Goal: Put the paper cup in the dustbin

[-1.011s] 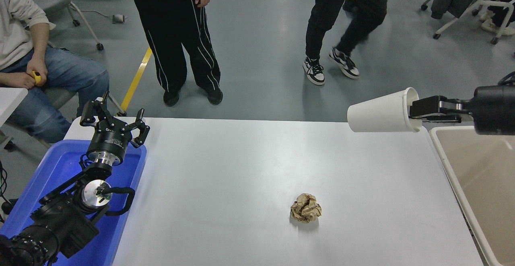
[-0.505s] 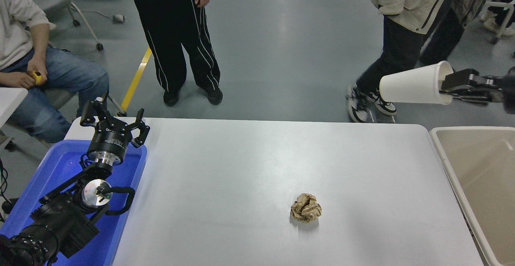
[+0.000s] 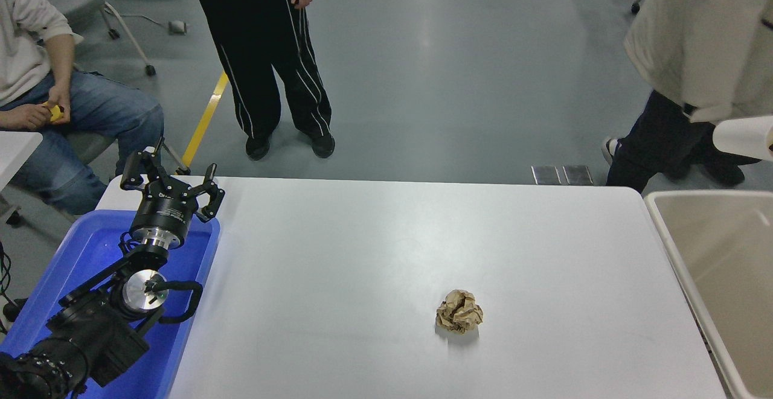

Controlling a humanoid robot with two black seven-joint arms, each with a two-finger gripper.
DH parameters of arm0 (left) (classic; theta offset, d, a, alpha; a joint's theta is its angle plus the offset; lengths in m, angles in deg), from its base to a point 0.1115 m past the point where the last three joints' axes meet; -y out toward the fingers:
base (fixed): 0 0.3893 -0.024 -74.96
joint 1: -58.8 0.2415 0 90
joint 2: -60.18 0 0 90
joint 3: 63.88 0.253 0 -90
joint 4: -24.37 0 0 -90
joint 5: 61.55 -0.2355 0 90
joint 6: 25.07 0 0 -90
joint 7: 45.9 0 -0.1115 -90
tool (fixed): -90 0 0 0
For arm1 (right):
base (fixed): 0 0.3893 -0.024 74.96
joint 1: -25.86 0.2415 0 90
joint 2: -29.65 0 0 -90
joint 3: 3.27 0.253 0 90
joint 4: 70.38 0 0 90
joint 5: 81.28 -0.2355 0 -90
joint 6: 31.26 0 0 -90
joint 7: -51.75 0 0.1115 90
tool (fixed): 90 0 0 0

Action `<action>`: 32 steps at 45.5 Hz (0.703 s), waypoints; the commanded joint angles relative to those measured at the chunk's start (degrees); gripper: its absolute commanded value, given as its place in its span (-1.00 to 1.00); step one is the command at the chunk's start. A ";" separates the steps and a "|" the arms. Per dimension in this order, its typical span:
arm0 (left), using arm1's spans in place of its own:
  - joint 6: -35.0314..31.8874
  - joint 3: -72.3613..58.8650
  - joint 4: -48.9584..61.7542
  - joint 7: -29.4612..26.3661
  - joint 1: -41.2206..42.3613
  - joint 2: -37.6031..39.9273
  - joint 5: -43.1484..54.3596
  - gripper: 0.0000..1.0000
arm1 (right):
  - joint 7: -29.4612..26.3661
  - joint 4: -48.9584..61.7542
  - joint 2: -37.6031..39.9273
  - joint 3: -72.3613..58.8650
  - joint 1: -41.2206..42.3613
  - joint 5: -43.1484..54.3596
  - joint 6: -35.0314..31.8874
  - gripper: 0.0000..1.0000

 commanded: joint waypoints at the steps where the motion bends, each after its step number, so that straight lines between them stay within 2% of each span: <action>1: 0.03 -0.02 0.00 -0.02 -0.02 0.00 0.00 1.00 | -14.83 9.52 -4.51 0.46 -7.69 -5.31 6.95 -1.00; 9: 0.03 -0.02 0.00 -0.02 0.07 0.00 0.00 1.00 | -21.61 9.52 -7.41 0.20 -11.55 -9.80 12.93 -1.00; 26: 0.03 -0.02 0.00 -0.02 -0.02 0.00 0.00 1.00 | -21.88 9.43 -19.09 0.81 -20.34 -13.31 20.31 -1.00; 32: 0.03 -0.02 0.00 0.07 -0.02 0.00 0.00 1.00 | -21.88 9.17 -20.95 0.73 -21.58 -14.28 21.11 -1.00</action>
